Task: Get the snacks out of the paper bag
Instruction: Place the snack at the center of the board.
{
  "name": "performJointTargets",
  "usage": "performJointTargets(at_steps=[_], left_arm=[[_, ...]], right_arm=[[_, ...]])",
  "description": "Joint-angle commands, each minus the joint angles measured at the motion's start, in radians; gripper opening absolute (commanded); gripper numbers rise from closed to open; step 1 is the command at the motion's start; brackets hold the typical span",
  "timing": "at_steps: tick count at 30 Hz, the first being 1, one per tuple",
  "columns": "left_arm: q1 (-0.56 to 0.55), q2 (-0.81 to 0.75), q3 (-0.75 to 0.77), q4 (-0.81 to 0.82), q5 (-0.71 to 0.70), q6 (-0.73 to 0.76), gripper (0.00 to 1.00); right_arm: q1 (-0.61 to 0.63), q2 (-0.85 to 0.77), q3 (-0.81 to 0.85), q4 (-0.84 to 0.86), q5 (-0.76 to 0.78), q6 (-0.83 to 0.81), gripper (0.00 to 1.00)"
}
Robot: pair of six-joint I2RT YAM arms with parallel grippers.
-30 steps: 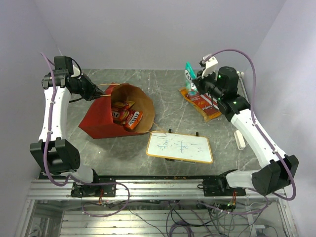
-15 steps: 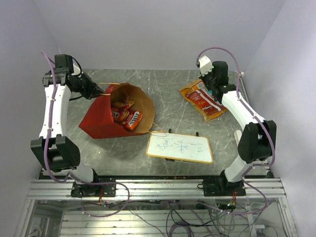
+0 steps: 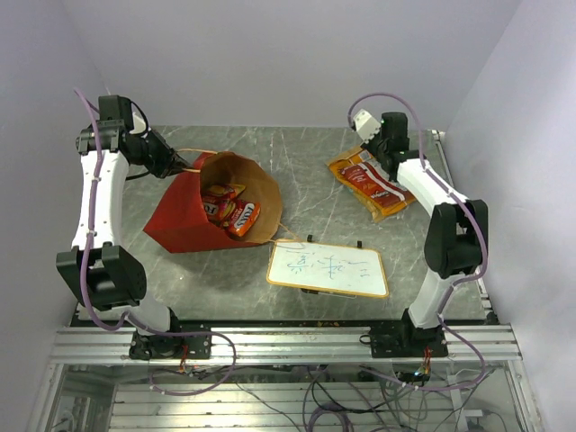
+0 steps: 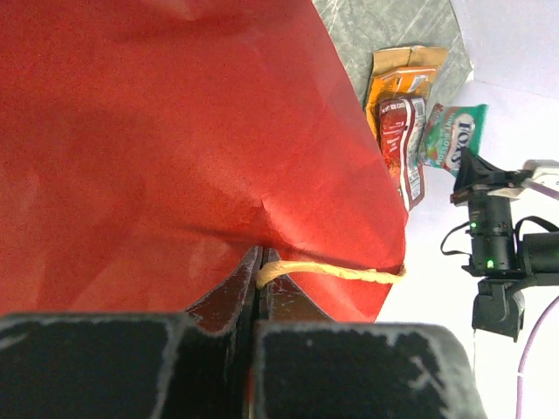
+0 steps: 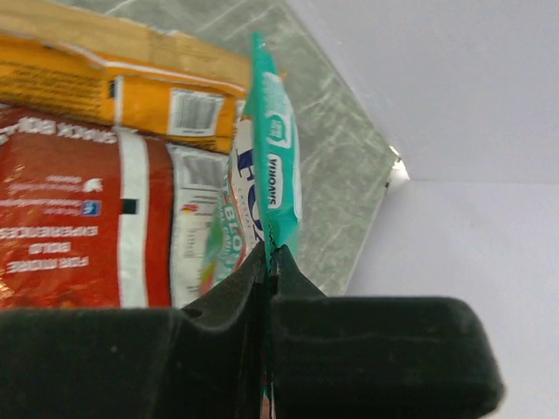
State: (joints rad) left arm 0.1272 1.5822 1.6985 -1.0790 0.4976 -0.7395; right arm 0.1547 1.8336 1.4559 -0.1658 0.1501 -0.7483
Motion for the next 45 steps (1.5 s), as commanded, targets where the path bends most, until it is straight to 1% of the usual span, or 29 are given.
performJointTargets(at_steps=[1, 7, 11, 17, 21, 24, 26, 27, 28, 30, 32, 35, 37, 40, 43, 45], left_arm=[[-0.006, 0.004, 0.015, 0.003, 0.001, 0.012, 0.07], [-0.006, 0.001, 0.008, 0.009, 0.003, 0.019, 0.07], [-0.007, 0.001, -0.003, 0.019, 0.028, 0.016, 0.07], [-0.009, -0.011, -0.013, 0.02, 0.024, 0.022, 0.07], [-0.01, -0.01, -0.013, 0.017, 0.033, 0.025, 0.07], [-0.013, -0.018, -0.014, 0.019, 0.029, 0.029, 0.07], [-0.014, -0.019, -0.018, 0.018, 0.03, 0.03, 0.07], [-0.014, -0.018, -0.018, 0.019, 0.032, 0.031, 0.07], [-0.015, -0.017, -0.016, 0.018, 0.034, 0.031, 0.07], [-0.016, -0.016, -0.01, 0.019, 0.035, 0.034, 0.07], [-0.018, -0.014, -0.005, 0.017, 0.029, 0.038, 0.07], [-0.02, -0.014, -0.002, 0.017, 0.022, 0.043, 0.07], [-0.024, -0.014, -0.002, 0.014, 0.018, 0.047, 0.07], [-0.031, -0.024, -0.009, 0.009, 0.006, 0.055, 0.07], [-0.037, -0.036, -0.036, 0.005, 0.002, 0.058, 0.07], [-0.038, -0.047, -0.053, 0.004, 0.001, 0.058, 0.07]], right_arm=[[0.047, 0.011, -0.06, 0.035, 0.002, -0.064, 0.0], [0.103, 0.044, -0.135, 0.046, -0.016, -0.088, 0.0], [0.118, 0.052, -0.174, 0.05, -0.027, -0.086, 0.0], [0.132, 0.072, -0.236, 0.073, -0.055, -0.081, 0.0], [0.153, 0.082, -0.23, 0.067, -0.051, -0.04, 0.0], [0.173, 0.095, -0.212, 0.057, -0.015, 0.008, 0.0], [0.181, 0.105, -0.195, 0.039, 0.006, 0.055, 0.04], [0.182, 0.106, -0.192, 0.037, 0.016, 0.081, 0.08], [0.183, 0.101, -0.187, 0.034, 0.018, 0.11, 0.14], [0.186, 0.08, -0.17, 0.024, 0.013, 0.176, 0.3], [0.186, 0.068, -0.135, -0.005, 0.022, 0.262, 0.41], [0.185, 0.052, -0.052, -0.11, 0.009, 0.388, 0.47], [0.186, 0.025, -0.018, -0.162, -0.053, 0.476, 0.49], [0.198, -0.044, -0.013, -0.188, -0.232, 0.642, 0.5], [0.253, -0.125, -0.079, -0.119, -0.46, 0.81, 0.5], [0.299, -0.167, -0.138, -0.024, -0.558, 0.928, 0.51]])
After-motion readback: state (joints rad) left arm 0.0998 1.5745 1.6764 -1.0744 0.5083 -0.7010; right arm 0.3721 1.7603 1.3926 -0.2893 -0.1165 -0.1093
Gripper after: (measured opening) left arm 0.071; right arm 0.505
